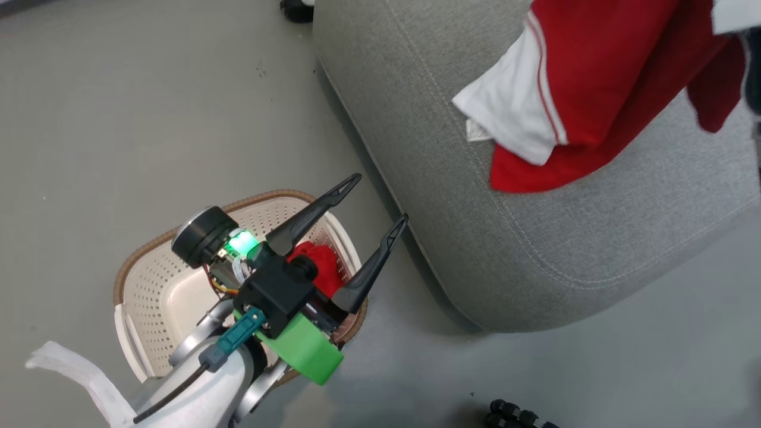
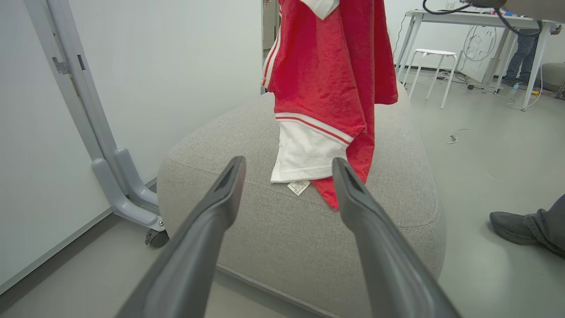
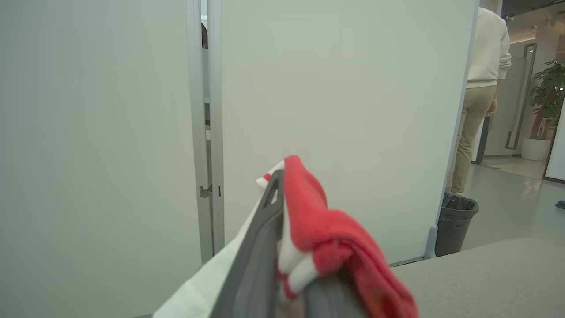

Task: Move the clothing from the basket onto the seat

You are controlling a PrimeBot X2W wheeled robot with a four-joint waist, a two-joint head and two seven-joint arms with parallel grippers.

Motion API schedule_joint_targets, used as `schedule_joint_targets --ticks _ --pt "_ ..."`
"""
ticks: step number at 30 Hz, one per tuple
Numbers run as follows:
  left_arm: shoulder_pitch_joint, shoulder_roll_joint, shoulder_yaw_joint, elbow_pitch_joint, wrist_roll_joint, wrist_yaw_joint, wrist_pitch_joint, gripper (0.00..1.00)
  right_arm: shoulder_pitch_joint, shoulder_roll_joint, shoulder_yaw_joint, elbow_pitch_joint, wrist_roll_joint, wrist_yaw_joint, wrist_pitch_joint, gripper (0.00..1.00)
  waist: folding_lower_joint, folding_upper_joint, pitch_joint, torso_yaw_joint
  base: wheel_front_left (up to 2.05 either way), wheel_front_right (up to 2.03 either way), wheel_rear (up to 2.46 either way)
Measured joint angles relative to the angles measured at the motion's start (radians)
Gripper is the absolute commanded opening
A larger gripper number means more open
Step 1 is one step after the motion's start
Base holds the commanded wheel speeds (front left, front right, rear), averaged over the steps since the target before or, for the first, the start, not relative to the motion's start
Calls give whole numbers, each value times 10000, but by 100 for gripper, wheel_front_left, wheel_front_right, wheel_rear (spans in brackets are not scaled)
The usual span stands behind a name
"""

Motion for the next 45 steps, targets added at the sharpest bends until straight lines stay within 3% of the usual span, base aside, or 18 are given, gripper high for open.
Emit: schedule_joint_targets --ticks 6,9,18,24,25,26,27,28,35,45 --pt "-714 100 -31 -161 196 -31 -27 100 -1213 -828 -817 255 4 0 270 0 0 0 871 468 0 0 0" --pt "-1064 178 -61 -222 259 -44 -29 100 -1276 -920 -849 698 21 0 468 0 0 0 1348 689 0 0 0" --pt "-1576 261 -127 -146 311 -67 -82 100 161 -8 -775 2615 593 0 21 0 1 0 2643 1241 0 0 0" --pt "-1617 290 -132 -17 267 -61 -132 100 893 380 -955 3149 951 0 -151 0 1 0 2975 1533 0 0 0" --pt "-1615 297 -132 13 255 -56 -136 100 1034 426 -1068 3018 970 2 -153 3 1 0 2952 1549 0 0 0" --pt "-1615 299 -132 38 247 -33 -174 100 1157 468 -1210 2874 959 2 -153 40 1 0 2922 1556 0 0 0" --pt "-1604 295 -134 82 242 -25 -211 100 1381 522 -1407 2675 890 2 -163 83 0 0 2869 1561 0 0 0" --pt "-1573 288 -146 153 222 17 -251 100 1663 583 -1534 2493 763 0 -161 100 0 0 2802 1564 0 0 0" --pt "-1083 98 -188 627 -19 257 -692 100 3656 1243 -2441 986 -286 0 -163 100 0 0 2027 1571 0 0 0" --pt "-60 -297 -96 1344 -454 901 -1440 100 6112 2186 -2479 -1666 -1756 2 -163 100 -1 0 445 1691 0 0 0"
